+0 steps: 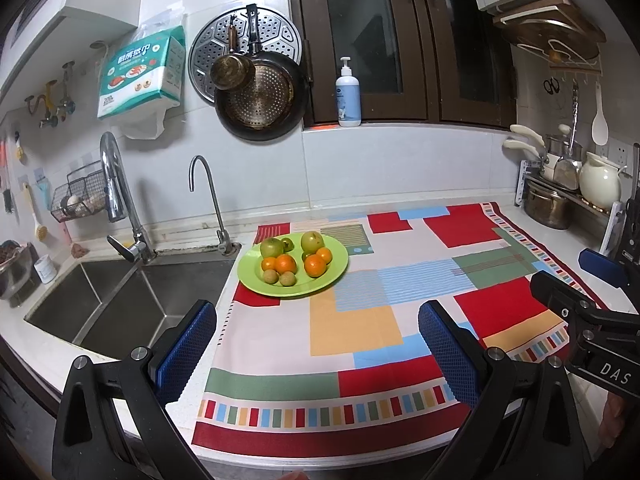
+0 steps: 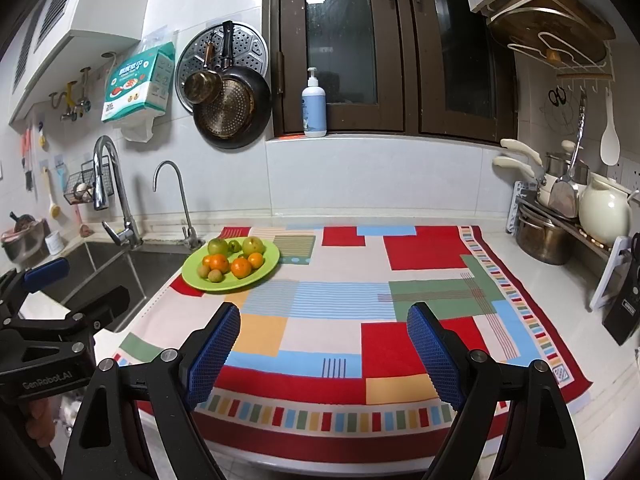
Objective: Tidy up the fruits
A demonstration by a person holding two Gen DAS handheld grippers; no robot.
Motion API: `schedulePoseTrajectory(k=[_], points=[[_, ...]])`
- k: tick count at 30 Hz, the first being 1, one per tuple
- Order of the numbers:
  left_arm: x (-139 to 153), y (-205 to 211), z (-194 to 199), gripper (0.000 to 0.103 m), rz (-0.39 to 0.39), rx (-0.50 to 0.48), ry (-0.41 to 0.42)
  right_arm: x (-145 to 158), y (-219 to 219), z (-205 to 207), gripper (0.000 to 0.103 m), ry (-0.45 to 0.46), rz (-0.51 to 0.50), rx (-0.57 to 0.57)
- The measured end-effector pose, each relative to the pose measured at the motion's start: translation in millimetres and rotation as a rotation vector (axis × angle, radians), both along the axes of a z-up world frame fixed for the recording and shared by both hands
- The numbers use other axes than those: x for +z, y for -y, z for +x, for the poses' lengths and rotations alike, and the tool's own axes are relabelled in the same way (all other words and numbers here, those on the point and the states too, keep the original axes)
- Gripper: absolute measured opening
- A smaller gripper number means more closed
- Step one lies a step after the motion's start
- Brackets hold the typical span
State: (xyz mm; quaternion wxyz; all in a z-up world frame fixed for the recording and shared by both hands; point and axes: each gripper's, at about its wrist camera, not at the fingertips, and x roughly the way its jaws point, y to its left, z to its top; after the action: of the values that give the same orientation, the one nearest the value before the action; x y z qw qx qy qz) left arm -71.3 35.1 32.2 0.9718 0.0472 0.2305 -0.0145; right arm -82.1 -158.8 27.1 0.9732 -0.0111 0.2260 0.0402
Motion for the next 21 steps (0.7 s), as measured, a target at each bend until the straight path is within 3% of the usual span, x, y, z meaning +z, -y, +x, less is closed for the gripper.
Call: schedulePoseTrajectory(k=[21], points=[[-1.5,1.2,1.4,0.103,0.007,0.005,-0.006,0.3,1.5,0.5,0.086,-0.006,-0.001,0.003]])
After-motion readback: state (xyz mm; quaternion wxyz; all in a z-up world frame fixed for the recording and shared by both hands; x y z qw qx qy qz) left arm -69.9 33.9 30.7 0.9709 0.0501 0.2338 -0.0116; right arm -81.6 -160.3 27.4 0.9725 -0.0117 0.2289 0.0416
